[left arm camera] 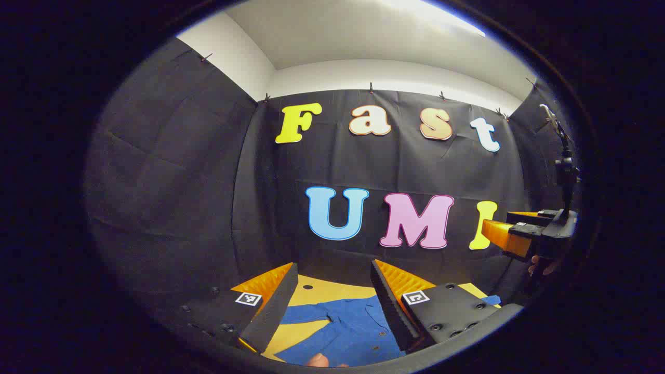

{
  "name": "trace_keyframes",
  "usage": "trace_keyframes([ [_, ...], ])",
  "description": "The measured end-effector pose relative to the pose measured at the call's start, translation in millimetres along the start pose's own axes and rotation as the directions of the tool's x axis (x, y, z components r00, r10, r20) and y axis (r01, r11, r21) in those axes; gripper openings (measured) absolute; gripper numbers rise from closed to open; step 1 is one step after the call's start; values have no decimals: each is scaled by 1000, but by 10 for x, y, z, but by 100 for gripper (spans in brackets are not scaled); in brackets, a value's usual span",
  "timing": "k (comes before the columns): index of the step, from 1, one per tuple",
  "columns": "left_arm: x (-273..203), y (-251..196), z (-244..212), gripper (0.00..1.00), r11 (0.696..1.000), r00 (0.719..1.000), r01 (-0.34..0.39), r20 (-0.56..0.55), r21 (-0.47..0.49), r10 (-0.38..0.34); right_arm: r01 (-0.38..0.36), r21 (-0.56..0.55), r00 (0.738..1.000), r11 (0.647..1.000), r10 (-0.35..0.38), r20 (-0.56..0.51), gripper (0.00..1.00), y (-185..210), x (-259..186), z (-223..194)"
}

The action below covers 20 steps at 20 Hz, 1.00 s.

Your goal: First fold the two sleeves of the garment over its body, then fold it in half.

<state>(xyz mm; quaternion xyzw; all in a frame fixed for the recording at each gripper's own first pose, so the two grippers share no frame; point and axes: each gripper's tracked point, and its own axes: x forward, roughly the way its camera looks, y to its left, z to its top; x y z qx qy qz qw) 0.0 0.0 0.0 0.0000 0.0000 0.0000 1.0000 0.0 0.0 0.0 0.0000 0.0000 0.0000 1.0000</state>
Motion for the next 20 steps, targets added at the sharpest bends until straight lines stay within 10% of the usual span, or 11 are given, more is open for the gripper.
trace_keyframes([
  [20, 150, 32, -73, 81, 1000, 998, -10, -56, -26, 9, 50, -79, 997, 996, -54, -46, 96, -238, -104, -8],
])
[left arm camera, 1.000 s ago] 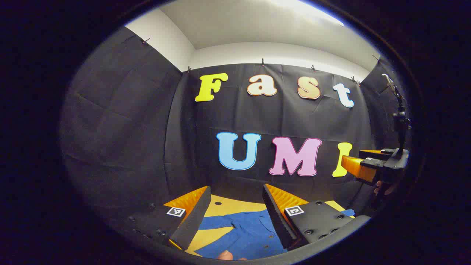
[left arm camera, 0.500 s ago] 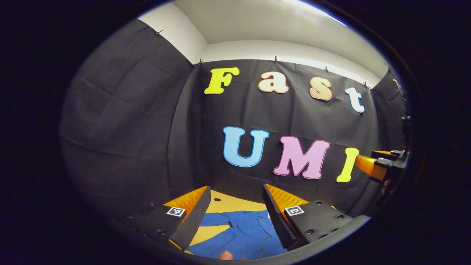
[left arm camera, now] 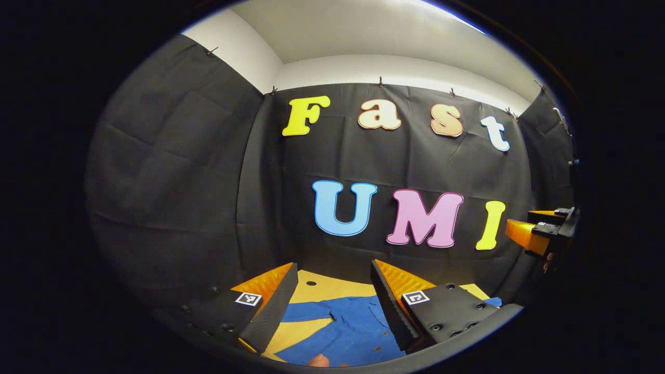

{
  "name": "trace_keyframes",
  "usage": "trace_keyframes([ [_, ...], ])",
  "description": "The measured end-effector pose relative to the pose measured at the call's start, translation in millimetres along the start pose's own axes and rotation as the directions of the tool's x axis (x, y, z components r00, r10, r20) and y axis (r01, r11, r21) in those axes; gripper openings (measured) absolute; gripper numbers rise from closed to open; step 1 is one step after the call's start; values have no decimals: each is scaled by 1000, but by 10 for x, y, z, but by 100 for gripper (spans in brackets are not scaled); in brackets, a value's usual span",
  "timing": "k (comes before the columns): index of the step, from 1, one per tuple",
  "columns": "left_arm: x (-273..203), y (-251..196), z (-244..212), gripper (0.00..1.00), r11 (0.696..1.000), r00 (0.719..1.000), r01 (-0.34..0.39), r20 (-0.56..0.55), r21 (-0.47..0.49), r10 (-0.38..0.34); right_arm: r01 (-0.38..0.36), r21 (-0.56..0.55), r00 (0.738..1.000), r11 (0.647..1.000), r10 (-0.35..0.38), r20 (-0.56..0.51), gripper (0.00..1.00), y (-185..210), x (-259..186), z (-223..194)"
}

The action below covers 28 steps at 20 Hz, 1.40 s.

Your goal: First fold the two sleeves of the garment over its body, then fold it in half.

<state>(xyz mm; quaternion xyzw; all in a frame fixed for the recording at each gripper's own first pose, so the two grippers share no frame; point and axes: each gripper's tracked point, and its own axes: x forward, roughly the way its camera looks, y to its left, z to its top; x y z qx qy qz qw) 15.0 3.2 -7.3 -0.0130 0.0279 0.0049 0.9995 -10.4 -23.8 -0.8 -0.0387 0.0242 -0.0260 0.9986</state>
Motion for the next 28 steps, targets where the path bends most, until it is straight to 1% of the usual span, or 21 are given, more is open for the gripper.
trace_keyframes([
  [2, 44, -37, -50, 81, 1000, 1000, 8, -18, -4, -8, -23, 1, 999, 1000, 23, -29, 96, -4, 32, -67],
  [3, 103, -56, -40, 81, 1000, 1000, 5, -21, -9, -5, -31, 3, 999, 1000, 31, -44, 100, -33, 60, -90],
  [4, 165, -112, -33, 82, 1000, 1000, 10, -25, -16, -10, -37, 12, 997, 999, 38, -63, 96, -66, 60, -129],
  [5, 223, -194, -21, 81, 1000, 999, 24, -32, -16, -25, -50, 26, 995, 998, 52, -84, 100, -94, 81, -182],
  [6, 273, -245, -6, 81, 999, 999, 33, -31, -8, -33, -58, 36, 993, 998, 62, -103, 96, -155, 90, -230],
  [8, 400, -278, 66, 80, 1000, 1000, 23, -7, 12, -23, -35, 42, 991, 999, 40, -125, 96, -365, 206, -344],
  [10, 553, -353, 73, 81, 1000, 1000, 12, 2, 23, -12, -30, 42, 989, 999, 35, -141, 96, -497, 439, -500],
  [12, 771, -485, 4, 81, 1000, 1000, 3, -15, 22, -3, -20, 33, 988, 999, 25, -155, 95, -690, 704, -655],
  [13, 867, -576, -56, 81, 1000, 999, 8, -39, 22, -7, -23, 42, 988, 999, 29, -155, 96, -771, 856, -720],
  [14, 962, -685, -98, 81, 999, 999, 19, -39, 27, -18, -31, 54, 988, 998, 38, -151, 96, -837, 1035, -801],
  [15, 1065, -737, -121, 81, 1000, 1000, 9, -29, 28, -8, -35, 59, 986, 998, 44, -158, 96, -925, 1231, -905],
  [17, 1248, -789, -219, 79, 1000, 999, -26, -31, 3, 26, -36, 49, 983, 998, 44, -178, 96, -1136, 1543, -1106],
  [18, 1314, -867, -315, 82, 999, 998, -32, -53, -10, 32, -28, 46, 984, 999, 35, -173, 96, -1264, 1683, -1169],
  [20, 1415, -934, -434, 81, 999, 994, -54, -92, 3, 54, -24, 68, 981, 997, 37, -188, 96, -1461, 1875, -1325],
  [21, 1463, -950, -457, 80, 998, 993, -62, -98, 23, 64, -22, 81, 977, 996, 39, -211, 96, -1556, 1908, -1413],
  [22, 1503, -984, -482, 81, 997, 993, -63, -100, 43, 67, -16, 91, 971, 996, 37, -237, 96, -1677, 1915, -1491],
  [23, 1555, -1032, -501, 81, 997, 993, -53, -99, 61, 59, -1, 84, 965, 996, 22, -261, 96, -1824, 1916, -1547],
  [25, 1670, -1181, -608, 81, 996, 993, -6, -121, 84, 16, 45, 28, 953, 999, -34, -302, 96, -2223, 1921, -1644],
  [26, 1704, -1233, -684, 81, 996, 990, 22, -143, 82, -10, 54, 27, 940, 998, -42, -338, 96, -2378, 1888, -1757],
  [28, 1752, -1302, -831, 81, 996, 981, 62, -187, 57, -50, 93, 74, 905, 993, -53, -422, 96, -2698, 1768, -2031],
])
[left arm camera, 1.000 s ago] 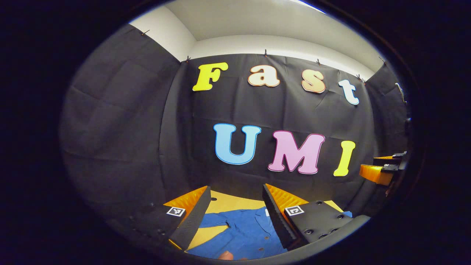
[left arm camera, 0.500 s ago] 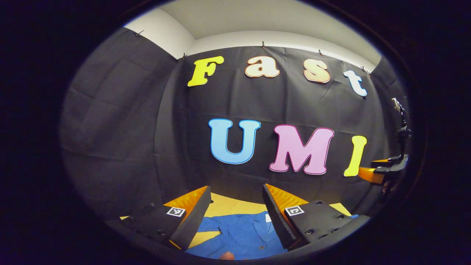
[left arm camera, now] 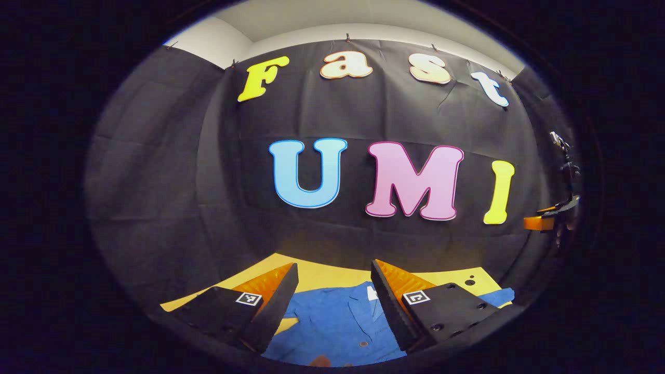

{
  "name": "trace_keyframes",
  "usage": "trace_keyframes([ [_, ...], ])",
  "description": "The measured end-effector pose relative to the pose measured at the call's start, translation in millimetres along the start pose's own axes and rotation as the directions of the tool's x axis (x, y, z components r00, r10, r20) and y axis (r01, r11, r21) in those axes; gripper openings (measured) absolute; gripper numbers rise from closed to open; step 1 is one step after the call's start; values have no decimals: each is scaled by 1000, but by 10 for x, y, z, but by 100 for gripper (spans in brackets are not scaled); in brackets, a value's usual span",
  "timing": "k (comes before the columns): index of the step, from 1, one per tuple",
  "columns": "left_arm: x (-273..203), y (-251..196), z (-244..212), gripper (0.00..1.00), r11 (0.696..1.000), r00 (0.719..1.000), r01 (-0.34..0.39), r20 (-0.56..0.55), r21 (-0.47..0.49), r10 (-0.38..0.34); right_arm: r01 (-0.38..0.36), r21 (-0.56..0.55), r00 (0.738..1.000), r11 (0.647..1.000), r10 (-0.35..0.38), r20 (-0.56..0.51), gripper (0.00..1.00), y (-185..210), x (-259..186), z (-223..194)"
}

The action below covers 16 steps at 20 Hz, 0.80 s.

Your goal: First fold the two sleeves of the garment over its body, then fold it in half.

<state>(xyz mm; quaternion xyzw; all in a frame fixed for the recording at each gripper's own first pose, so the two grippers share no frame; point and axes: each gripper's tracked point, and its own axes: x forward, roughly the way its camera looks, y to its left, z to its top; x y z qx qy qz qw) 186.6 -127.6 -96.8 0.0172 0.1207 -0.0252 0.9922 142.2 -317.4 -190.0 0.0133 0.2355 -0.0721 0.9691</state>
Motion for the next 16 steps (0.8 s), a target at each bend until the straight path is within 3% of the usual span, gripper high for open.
trace_keyframes([
  [3, 56, 39, -45, 81, 999, 1000, 9, -17, -31, -9, 67, 133, 981, 989, -41, -191, 96, -571, 139, -572],
  [5, 82, 20, -102, 81, 999, 999, 22, -28, -33, -23, 160, 192, 932, 968, -84, -352, 96, -997, 299, -1045],
  [7, 85, 45, -192, 81, 1000, 999, 9, -46, -14, -10, 251, 256, 855, 934, -90, -511, 96, -1318, 446, -1599],
  [10, 28, 136, -247, 81, 1000, 998, -19, -55, -21, 18, 342, 285, 698, 895, -40, -715, 98, -1554, 553, -2431],
  [12, -19, 283, -310, 81, 997, 996, -62, -71, -41, 59, 353, 291, 629, 889, 5, -777, 98, -1602, 625, -2848],
  [16, -117, 645, -492, 81, 982, 977, -177, -136, -66, 167, 423, 215, 524, 880, -44, -850, 98, -1832, 789, -3492],
])
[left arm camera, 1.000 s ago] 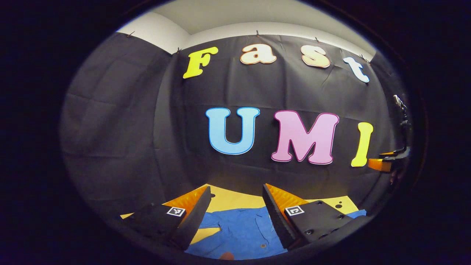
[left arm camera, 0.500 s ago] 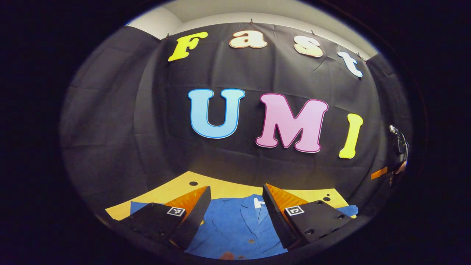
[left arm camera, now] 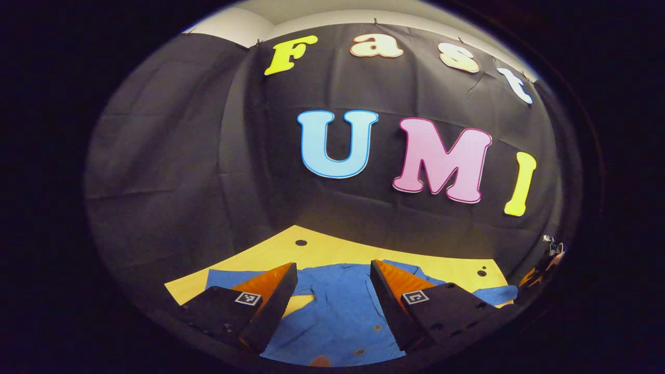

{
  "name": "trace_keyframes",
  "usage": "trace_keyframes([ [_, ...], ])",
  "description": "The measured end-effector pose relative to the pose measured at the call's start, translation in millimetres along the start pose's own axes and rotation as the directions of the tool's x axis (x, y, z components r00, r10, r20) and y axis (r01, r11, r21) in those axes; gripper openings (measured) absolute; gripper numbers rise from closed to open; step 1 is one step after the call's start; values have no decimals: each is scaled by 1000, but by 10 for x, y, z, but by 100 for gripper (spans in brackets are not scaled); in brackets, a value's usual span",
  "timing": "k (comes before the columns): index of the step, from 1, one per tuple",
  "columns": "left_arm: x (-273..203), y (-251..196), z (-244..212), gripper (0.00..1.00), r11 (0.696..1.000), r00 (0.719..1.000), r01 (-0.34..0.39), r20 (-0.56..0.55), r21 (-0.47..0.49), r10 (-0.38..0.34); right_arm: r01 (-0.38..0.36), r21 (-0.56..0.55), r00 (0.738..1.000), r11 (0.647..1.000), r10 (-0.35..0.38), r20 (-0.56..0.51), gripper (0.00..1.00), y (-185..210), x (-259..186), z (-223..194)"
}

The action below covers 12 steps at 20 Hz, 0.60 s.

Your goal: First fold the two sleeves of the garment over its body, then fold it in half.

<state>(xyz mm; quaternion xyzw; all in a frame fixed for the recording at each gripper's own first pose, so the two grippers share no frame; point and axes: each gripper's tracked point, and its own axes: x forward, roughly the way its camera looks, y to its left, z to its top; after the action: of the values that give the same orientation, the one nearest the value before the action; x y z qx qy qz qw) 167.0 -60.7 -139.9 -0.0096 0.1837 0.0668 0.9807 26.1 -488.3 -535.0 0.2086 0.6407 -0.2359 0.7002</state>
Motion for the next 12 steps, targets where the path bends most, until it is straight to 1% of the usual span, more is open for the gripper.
trace_keyframes([
  [2, -1, 135, -9, 81, 999, 999, -42, -14, -10, 42, 8, 25, 999, 1000, -7, -34, 99, -32, 183, -43],
  [5, 8, 237, 16, 81, 997, 997, -80, -14, 3, 80, 29, 8, 996, 1000, -28, -83, 99, -56, 363, -125],
  [6, 28, 266, 6, 81, 995, 995, -95, -16, 12, 96, 23, 3, 995, 1000, -23, -98, 99, -30, 395, -163],
  [8, 56, 244, -13, 81, 995, 995, -96, -29, 11, 96, 7, -12, 994, 1000, -8, -112, 99, 21, 456, -179],
  [11, 102, 196, -55, 81, 995, 995, -94, -35, 11, 95, -12, -12, 995, 1000, 10, -99, 89, 98, 443, -120],
  [12, 120, 175, -71, 81, 996, 995, -93, -36, 14, 93, -21, -10, 995, 1000, 20, -100, 88, 92, 431, -121],
])
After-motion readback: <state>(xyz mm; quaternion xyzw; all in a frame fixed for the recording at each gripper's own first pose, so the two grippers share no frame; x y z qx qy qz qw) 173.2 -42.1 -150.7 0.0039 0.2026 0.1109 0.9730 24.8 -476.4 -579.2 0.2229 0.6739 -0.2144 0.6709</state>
